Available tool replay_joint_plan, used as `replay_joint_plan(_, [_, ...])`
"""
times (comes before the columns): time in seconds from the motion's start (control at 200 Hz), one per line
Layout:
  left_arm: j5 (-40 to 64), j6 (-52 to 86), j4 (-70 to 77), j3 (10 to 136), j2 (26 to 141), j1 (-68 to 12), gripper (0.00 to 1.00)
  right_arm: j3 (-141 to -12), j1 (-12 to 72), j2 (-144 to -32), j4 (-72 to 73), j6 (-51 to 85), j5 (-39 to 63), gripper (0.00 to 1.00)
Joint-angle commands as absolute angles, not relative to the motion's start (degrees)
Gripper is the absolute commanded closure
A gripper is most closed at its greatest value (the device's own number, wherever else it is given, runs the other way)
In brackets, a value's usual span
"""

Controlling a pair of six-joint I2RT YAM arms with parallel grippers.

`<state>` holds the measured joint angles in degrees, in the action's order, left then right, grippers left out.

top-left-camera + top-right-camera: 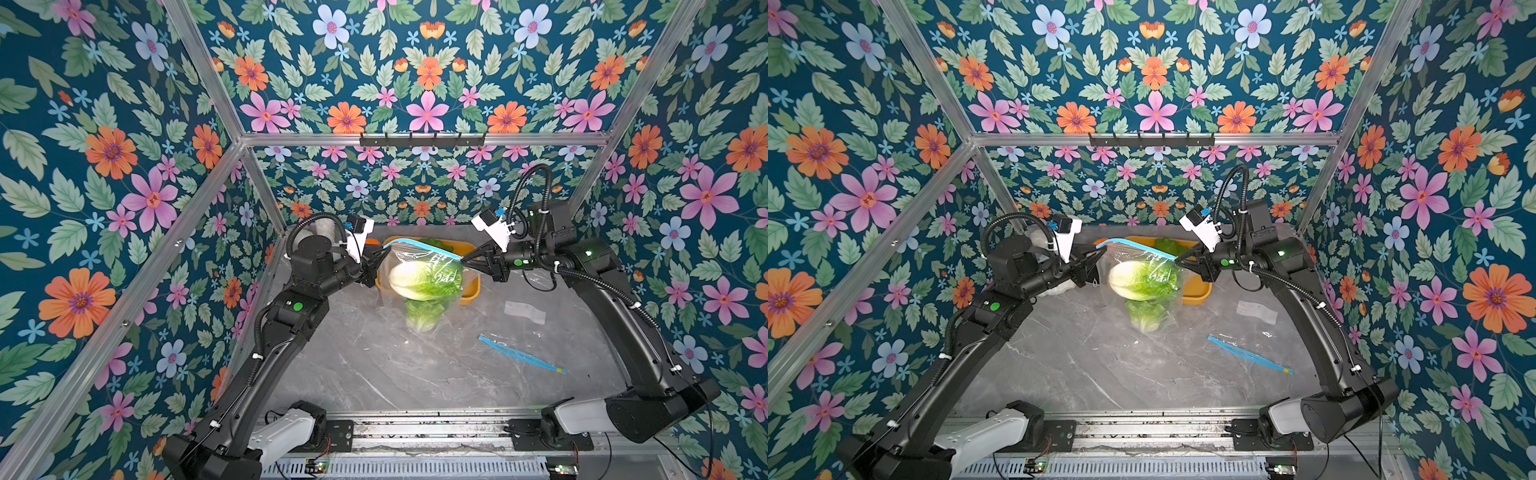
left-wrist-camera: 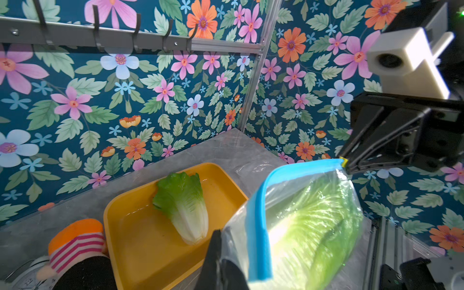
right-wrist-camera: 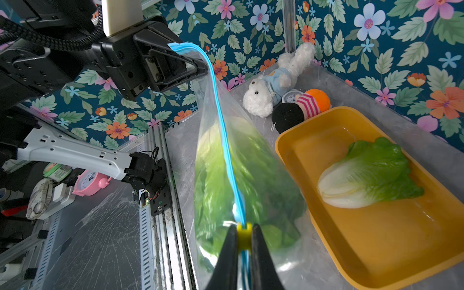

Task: Put the chinese cabbages into a zipper bag and zip it
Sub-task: Zip the zipper on the zipper food storage bag.

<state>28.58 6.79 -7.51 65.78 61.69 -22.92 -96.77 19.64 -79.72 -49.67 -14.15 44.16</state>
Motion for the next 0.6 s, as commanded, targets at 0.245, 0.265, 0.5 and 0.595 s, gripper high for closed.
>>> replay_joint_plan(0.245, [22.5, 8.5, -7.3, 66.2, 61.8, -19.7, 1.00, -93.9, 18.4, -76.4, -50.3, -12.4, 39.9, 0.95])
replay_joint_plan(0.265, [22.3, 8.6, -7.4, 66.3, 61.8, -19.6, 1.00, -93.9, 18.3, -76.3, -50.2, -12.3, 39.5, 0.96])
replay_joint_plan(0.5, [19.3, 9.4, -9.2, 66.8, 61.7, -18.8, 1.00, -93.5, 18.3, -75.1, -50.9, -11.4, 38.0, 0.95])
replay_joint_plan(0.595, [17.8, 9.7, -10.4, 67.2, 61.4, -18.7, 1.00, -94.3, 18.4, -75.7, -51.5, -10.5, 39.4, 0.95])
